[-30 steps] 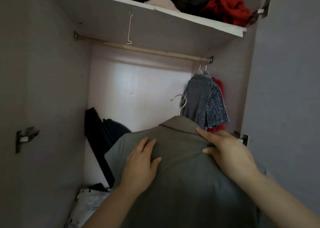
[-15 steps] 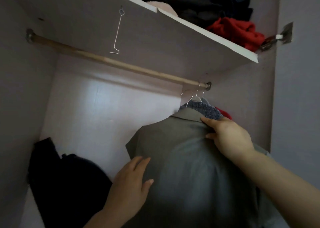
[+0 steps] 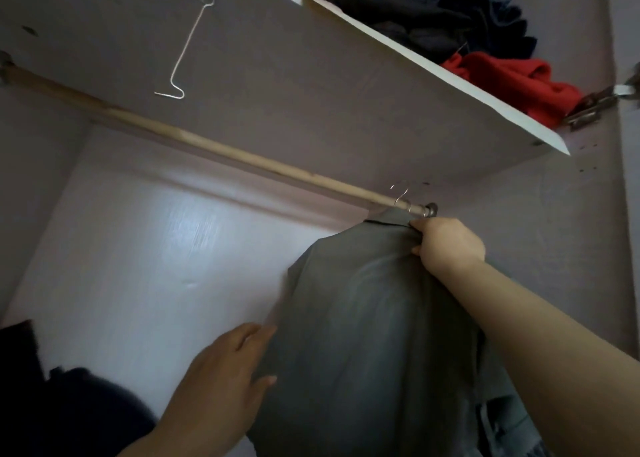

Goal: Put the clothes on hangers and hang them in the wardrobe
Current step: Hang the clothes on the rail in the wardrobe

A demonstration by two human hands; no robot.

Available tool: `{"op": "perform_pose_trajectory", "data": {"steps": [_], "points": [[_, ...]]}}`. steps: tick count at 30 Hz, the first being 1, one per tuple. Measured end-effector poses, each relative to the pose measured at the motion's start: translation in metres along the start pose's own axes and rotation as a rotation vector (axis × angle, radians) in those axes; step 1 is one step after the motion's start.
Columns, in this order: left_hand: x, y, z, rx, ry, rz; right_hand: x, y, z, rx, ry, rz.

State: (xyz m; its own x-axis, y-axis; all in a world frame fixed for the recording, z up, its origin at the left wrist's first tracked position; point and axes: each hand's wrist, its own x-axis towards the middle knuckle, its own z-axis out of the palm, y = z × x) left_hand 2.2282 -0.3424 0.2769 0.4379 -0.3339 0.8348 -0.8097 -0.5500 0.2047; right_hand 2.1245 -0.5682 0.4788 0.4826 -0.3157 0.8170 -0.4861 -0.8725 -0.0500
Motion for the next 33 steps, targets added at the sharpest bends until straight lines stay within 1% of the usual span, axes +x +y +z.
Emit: {"op": "perform_pose_trajectory", "data": {"steps": [6, 10, 14, 16, 18, 20, 23, 26, 29, 33], "points": [[0.028, -0.010, 0.012, 0.101, -0.013, 0.012, 0.040, -0.012, 0.030, -0.035, -0.051, 0.047], [0.032, -0.016, 0.024, 0.195, -0.118, -0.018, 0.048, -0.015, 0.057, -0.001, -0.078, 0.063], [0.024, -0.025, 0.036, 0.197, -0.146, -0.018, 0.037, -0.011, 0.079, -0.081, -0.049, 0.007], [0.020, -0.026, 0.041, 0.188, -0.158, -0.028, 0.030, -0.007, 0.083, -0.068, -0.016, -0.013], [0.017, -0.024, 0.044, 0.168, -0.169, -0.044, 0.022, -0.007, 0.081, -0.064, 0.018, -0.020], [0.014, -0.021, 0.045, 0.152, -0.172, -0.049, 0.013, -0.007, 0.078, -0.084, 0.008, -0.036], [0.005, -0.014, 0.041, 0.113, -0.177, -0.084, -0.003, -0.007, 0.076, -0.212, -0.030, -0.088], [-0.008, -0.007, 0.031, 0.059, -0.174, -0.088, -0.028, -0.007, 0.075, -0.281, -0.012, -0.182], [-0.027, -0.002, 0.021, 0.015, -0.179, -0.087, -0.063, -0.010, 0.072, -0.221, -0.064, -0.274], [-0.062, 0.004, 0.010, -0.008, -0.210, -0.102, -0.126, -0.018, 0.068, -0.113, -0.213, -0.353]]}}
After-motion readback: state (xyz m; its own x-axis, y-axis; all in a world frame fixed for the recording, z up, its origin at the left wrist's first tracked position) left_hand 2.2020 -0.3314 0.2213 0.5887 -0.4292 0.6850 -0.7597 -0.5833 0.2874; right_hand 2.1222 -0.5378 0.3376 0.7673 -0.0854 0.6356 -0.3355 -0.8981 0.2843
